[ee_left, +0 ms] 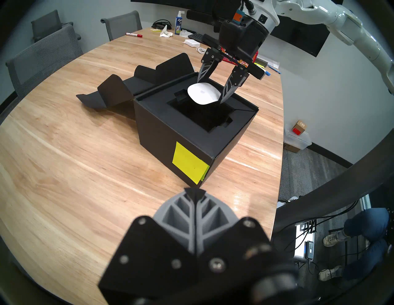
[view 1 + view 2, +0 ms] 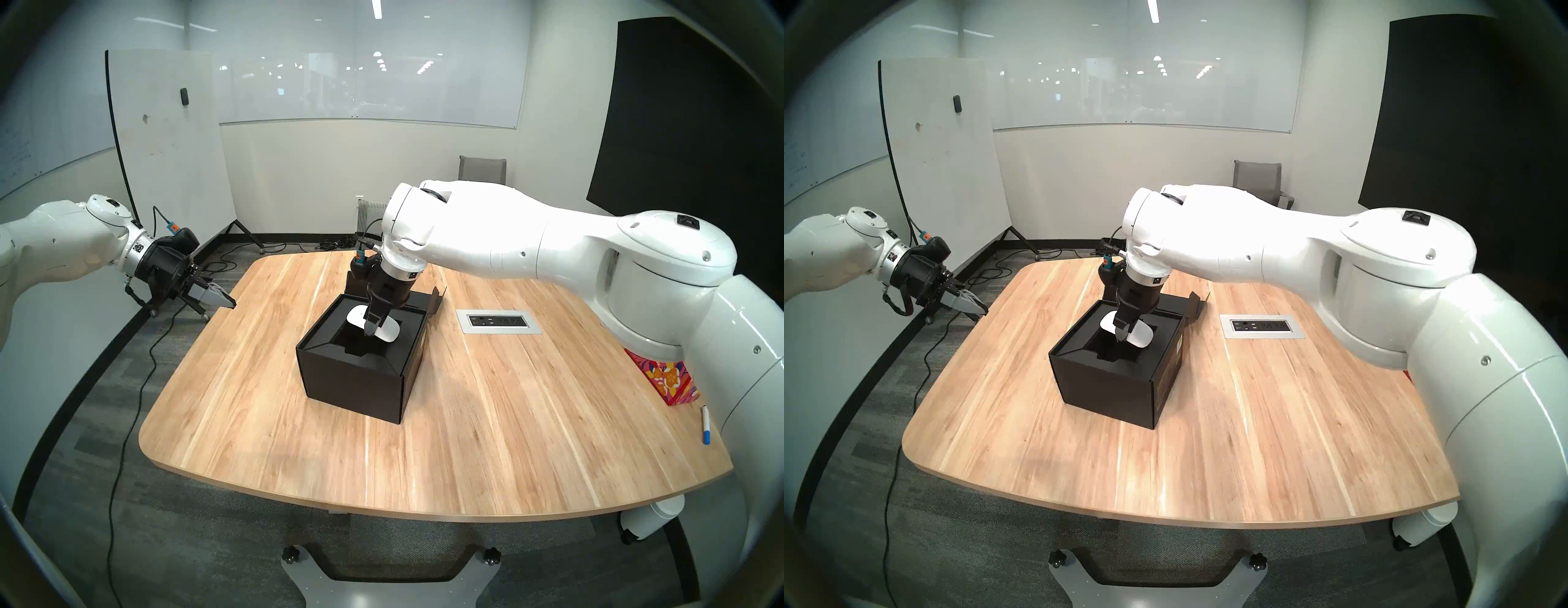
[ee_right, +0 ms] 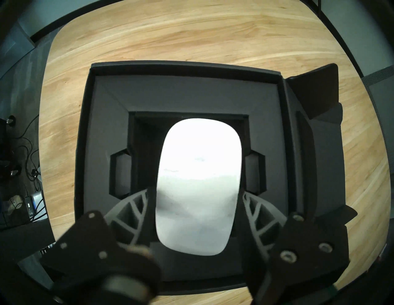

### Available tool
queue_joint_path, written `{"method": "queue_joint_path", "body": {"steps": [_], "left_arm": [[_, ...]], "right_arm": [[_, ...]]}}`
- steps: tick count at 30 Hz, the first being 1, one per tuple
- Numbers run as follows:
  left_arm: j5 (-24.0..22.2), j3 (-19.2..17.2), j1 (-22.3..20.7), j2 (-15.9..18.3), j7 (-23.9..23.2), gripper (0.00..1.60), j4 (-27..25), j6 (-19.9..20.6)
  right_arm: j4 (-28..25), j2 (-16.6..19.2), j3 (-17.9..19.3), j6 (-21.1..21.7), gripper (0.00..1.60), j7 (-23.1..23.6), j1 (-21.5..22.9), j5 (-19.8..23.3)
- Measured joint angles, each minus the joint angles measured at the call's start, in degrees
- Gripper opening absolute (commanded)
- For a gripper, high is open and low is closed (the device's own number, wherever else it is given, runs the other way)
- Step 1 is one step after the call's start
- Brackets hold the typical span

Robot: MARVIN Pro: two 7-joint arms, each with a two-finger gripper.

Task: Open the box and place the mouse inside

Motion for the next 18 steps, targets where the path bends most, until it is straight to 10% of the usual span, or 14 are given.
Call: {"method": "queue_joint_path", "body": {"steps": [5,9,18], "left_arm": [[-0.02,0.02,-0.01,0.0,0.0,0.0,0.0,0.0],[-0.03,0.03,-0.01,0.0,0.0,0.0,0.0,-0.01],[-0.05,0.05,-0.02,-0.01,0.0,0.0,0.0,-0.01]], "right_arm": [[0.42,-0.01,0.4,-1.45,0.78,-0.37,-0.32,-0.21],[0.5,-0.06,0.78,-2.39,1.6,-0.56,-0.49,-0.22],[0.17,-0.54,1.86,-4.65,1.6,-0.81,-0.67,0.16]]}}
